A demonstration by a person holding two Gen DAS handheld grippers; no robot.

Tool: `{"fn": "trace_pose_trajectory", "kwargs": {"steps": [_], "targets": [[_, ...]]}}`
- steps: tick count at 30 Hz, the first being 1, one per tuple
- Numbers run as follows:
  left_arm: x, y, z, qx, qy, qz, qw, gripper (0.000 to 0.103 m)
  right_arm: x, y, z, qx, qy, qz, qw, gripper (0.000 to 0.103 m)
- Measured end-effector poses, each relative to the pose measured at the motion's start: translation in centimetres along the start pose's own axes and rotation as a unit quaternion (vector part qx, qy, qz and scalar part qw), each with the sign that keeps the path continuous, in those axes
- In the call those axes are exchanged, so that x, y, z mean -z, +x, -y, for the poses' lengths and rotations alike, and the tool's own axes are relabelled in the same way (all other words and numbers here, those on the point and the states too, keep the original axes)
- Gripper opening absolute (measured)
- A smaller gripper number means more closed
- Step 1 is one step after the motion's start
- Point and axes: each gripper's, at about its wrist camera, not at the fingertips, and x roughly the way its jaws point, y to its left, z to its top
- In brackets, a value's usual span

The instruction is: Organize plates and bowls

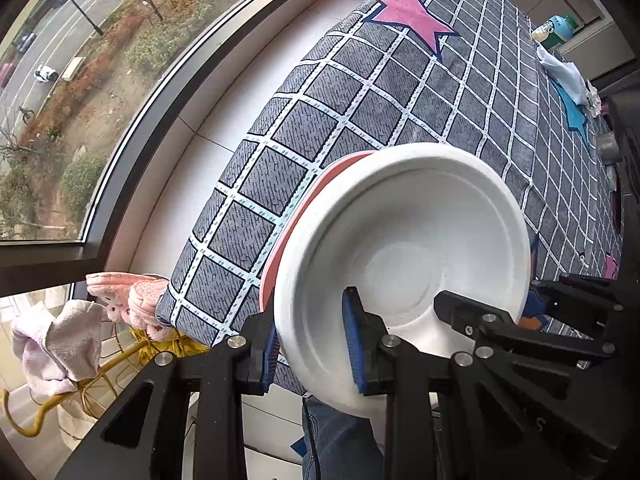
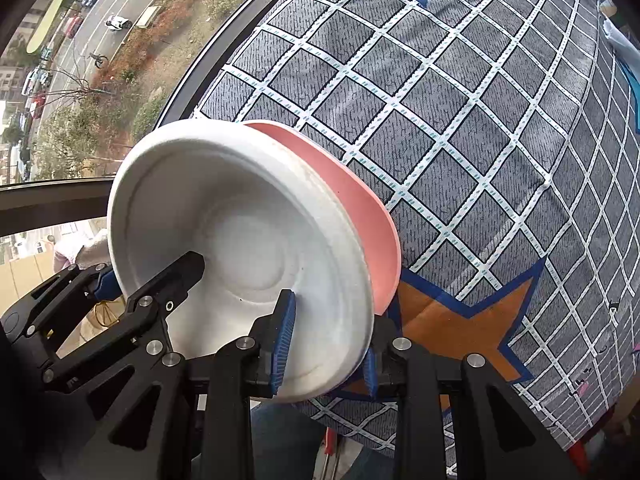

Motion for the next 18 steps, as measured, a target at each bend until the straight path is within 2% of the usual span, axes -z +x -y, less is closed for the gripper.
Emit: {"fn": "trace_pose_trajectory", "kwargs": {"steps": [2, 4, 6, 7, 9, 10, 11, 12, 16, 18], "targets": [[0.1, -0.1, -0.2, -0.001, -0.002, 0.001, 1.0, 0.036, -0.3, 0.4, -0.9, 0.002, -0.004, 0.0, 1.0, 0.033], [0.2, -0.3, -0.2, -0.005, -0.003, 0.004, 1.0, 0.045, -0.2, 0.3, -1.4, 0.0, 0.001, 0.003, 1.0, 0.033], [0.3, -0.8, -0.1, -0.016, 0.0, 0.014, 0.9998, 0.06, 0.2, -0.5, -1.2, 0.0, 0.005, 0.009, 1.0, 0.033], [0.3, -1.1, 0.0, -0.021, 0.003, 0.019, 0.9996, 0.062, 0.3, -0.8, -1.2, 0.001, 0.006, 0.014, 1.0, 0.034], [0.5, -1.5, 0.0, -0.034, 0.007, 0.029, 0.999, 0.066, 0.4, -1.9, -0.6, 0.017, 0.01, 0.028, 0.999, 0.048], [0.6, -1.7, -0.1, -0.038, 0.007, 0.031, 0.9988, 0.069, 0.5, -2.3, -0.4, 0.031, 0.012, 0.037, 0.999, 0.066], [0.6, -1.9, -0.1, -0.038, 0.005, 0.033, 0.9987, 0.078, 0.6, -2.7, -0.2, 0.035, 0.013, 0.045, 0.998, 0.076], [0.7, -2.1, -0.2, -0.035, 0.003, 0.033, 0.9988, 0.084, 0.7, -3.2, 0.0, 0.03, 0.017, 0.049, 0.998, 0.078], [1.1, -2.8, 0.6, -0.021, 0.017, 0.031, 0.9991, 0.085, 1.4, -4.2, 0.4, 0.008, 0.039, 0.048, 0.998, 0.078], [1.4, -3.0, 1.3, -0.024, 0.032, 0.031, 0.9987, 0.09, 1.8, -4.5, 0.1, 0.002, 0.044, 0.054, 0.998, 0.094]]}}
